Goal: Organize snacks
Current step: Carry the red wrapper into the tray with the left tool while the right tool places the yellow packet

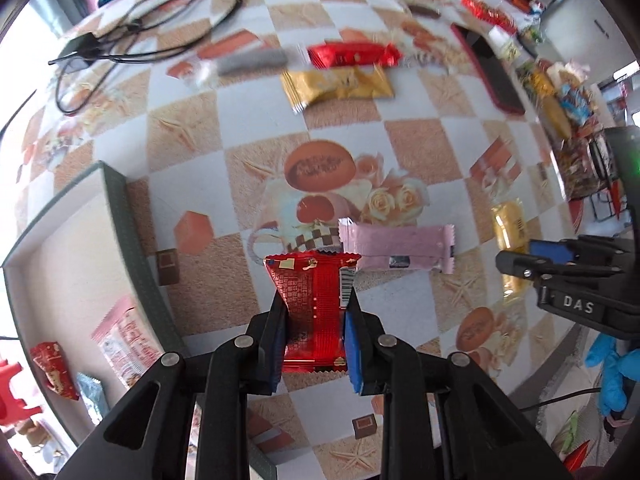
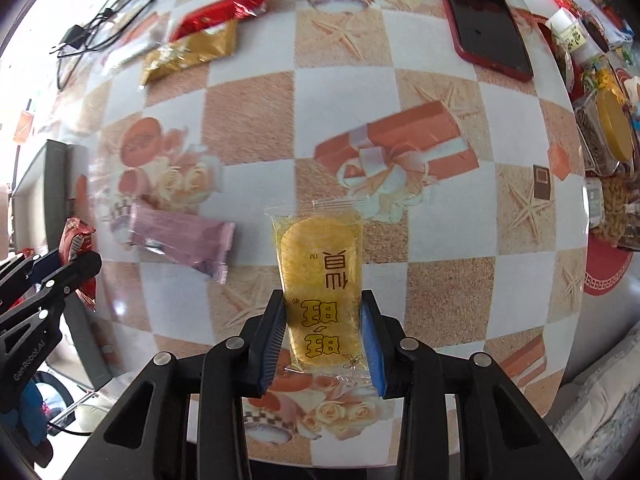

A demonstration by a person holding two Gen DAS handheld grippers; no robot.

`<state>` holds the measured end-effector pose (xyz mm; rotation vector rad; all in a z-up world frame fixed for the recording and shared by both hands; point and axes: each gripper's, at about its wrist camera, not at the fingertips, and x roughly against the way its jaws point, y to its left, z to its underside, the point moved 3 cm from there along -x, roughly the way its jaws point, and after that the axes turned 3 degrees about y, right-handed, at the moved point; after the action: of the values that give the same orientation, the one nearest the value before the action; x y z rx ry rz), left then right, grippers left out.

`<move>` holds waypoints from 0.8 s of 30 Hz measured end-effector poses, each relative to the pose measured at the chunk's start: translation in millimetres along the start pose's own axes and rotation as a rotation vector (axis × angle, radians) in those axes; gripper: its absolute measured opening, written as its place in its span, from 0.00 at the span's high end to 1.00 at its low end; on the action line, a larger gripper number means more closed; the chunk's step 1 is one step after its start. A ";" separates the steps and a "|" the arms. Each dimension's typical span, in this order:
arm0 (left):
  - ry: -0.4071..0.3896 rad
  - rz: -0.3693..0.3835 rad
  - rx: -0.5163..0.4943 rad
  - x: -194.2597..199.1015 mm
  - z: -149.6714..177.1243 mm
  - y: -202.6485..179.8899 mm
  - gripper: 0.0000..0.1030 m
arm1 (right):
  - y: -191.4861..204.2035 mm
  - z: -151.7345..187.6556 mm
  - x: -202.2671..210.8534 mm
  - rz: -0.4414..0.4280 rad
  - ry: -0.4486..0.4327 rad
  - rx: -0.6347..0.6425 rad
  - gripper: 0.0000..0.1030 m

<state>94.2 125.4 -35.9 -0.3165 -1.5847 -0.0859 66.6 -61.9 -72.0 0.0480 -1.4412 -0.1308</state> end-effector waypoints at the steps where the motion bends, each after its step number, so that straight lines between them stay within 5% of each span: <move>1: -0.012 0.005 0.010 6.3 1.6 4.4 0.73 | 3.3 -1.6 3.6 -0.004 -0.005 0.004 0.63; 12: -0.090 -0.018 0.133 40.8 35.0 57.9 0.73 | 82.0 -27.5 30.4 -0.037 -0.048 0.151 0.63; 24: -0.120 -0.056 0.277 56.2 65.9 133.7 0.73 | 189.2 -14.5 30.3 -0.051 -0.058 0.319 0.63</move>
<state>63.9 278.1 -2.0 -0.0618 -1.7007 0.1113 96.2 121.5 -22.8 0.3443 -1.5081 0.0577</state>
